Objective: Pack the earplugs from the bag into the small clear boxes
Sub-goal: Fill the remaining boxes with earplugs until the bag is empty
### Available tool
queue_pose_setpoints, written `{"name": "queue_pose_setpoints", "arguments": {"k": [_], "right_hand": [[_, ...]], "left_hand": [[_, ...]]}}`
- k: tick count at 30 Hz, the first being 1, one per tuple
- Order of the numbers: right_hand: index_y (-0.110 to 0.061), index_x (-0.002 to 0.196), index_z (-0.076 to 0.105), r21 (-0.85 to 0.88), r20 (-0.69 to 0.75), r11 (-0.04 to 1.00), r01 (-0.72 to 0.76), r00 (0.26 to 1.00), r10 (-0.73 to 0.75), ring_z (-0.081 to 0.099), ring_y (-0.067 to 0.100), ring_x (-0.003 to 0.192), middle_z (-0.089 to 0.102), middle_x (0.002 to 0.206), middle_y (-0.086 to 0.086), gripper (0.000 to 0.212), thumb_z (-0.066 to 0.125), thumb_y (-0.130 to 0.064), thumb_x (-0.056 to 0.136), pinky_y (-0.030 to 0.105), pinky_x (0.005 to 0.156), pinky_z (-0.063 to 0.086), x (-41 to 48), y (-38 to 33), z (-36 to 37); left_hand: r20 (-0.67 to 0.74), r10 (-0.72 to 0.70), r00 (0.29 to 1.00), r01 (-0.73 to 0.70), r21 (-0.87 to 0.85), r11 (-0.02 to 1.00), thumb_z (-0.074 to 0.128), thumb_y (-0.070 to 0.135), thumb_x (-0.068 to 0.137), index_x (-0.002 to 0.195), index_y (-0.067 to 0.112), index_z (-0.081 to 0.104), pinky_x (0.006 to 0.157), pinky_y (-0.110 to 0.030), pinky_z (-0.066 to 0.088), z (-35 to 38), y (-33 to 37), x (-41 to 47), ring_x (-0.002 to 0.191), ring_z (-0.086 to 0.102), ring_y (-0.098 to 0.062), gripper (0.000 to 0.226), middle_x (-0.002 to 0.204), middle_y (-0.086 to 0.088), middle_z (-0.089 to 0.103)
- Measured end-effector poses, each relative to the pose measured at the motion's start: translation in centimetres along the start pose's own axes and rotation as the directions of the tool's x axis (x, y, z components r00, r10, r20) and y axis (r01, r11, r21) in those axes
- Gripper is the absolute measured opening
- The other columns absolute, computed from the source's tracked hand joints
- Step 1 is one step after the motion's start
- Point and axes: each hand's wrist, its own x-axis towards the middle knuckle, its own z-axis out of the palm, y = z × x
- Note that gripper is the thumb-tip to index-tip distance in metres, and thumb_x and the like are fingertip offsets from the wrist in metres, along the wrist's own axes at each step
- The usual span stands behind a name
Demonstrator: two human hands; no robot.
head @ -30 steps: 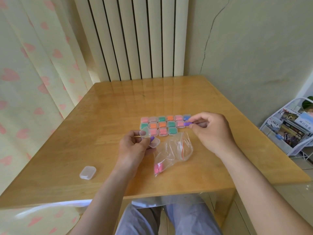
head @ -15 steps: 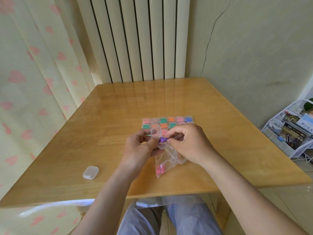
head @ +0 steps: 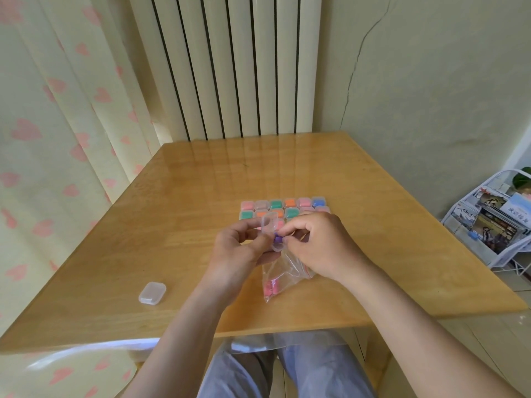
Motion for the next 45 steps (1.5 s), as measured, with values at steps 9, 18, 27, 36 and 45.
{"name": "queue_pose_setpoints", "arguments": {"k": [9, 18, 27, 36, 45], "right_hand": [[-0.020, 0.103, 0.077, -0.007, -0.077, 0.999, 0.042, 0.996, -0.042, 0.063, 0.003, 0.080, 0.066, 0.089, -0.020, 0.026, 0.066, -0.004, 0.085, 0.009, 0.069, 0.046, -0.3, 0.9, -0.3], [-0.040, 0.141, 0.051, 0.077, 0.088, 0.997, 0.000, 0.996, -0.007, 0.060, 0.000, 0.099, 0.055, 0.122, -0.029, 0.060, 0.074, -0.022, 0.088, 0.011, 0.070, 0.043, -0.5, 1.5, -1.5], [-0.026, 0.102, 0.076, 0.133, -0.018, 0.982, 0.136, 0.991, -0.135, 0.064, 0.009, 0.083, 0.072, 0.095, -0.012, 0.016, 0.072, -0.016, 0.090, 0.007, 0.067, 0.042, -0.5, 1.6, -1.7], [-0.025, 0.099, 0.077, 0.150, -0.033, 0.985, 0.089, 0.996, -0.085, 0.065, 0.004, 0.082, 0.073, 0.095, -0.016, 0.017, 0.074, -0.012, 0.088, 0.007, 0.064, 0.042, -0.2, 2.2, -1.8], [-0.020, 0.085, 0.075, 0.343, -0.171, 0.933, -0.114, 0.968, 0.181, 0.071, 0.003, 0.080, 0.077, 0.092, -0.010, 0.013, 0.080, -0.008, 0.081, 0.018, 0.076, 0.054, 1.6, 4.7, -3.5]], "left_hand": [[0.045, -0.019, 0.999, 0.022, -0.059, 0.998, 0.060, -0.013, 0.090, 0.110, 0.010, 0.070, 0.082, -0.037, 0.059, 0.0, -0.2, 0.2, 0.096, 0.073, -0.029, 0.032, 0.107, -0.021, 0.071], [0.270, -0.022, 0.963, 0.045, -0.077, 0.996, 0.072, 0.000, 0.082, 0.113, 0.005, 0.072, 0.086, -0.032, 0.057, -0.2, 0.5, -0.1, 0.098, 0.072, -0.027, 0.032, 0.107, -0.018, 0.073], [0.202, 0.152, 0.968, -0.177, 0.111, 0.978, 0.065, 0.004, 0.092, 0.113, 0.009, 0.069, 0.076, -0.038, 0.061, 0.2, 0.2, 0.0, 0.080, 0.073, -0.030, 0.022, 0.095, -0.022, 0.074], [0.185, 0.193, 0.964, -0.228, 0.191, 0.955, 0.066, -0.003, 0.091, 0.109, 0.003, 0.073, 0.079, -0.033, 0.061, 0.7, 0.0, 0.7, 0.091, 0.073, -0.027, 0.020, 0.101, -0.010, 0.077], [0.084, 0.291, 0.953, -0.300, 0.390, 0.871, 0.072, 0.007, 0.089, 0.113, 0.030, 0.067, 0.074, -0.021, 0.055, 0.1, 0.7, 1.5, 0.077, 0.060, -0.003, 0.034, 0.111, 0.009, 0.070]]}}
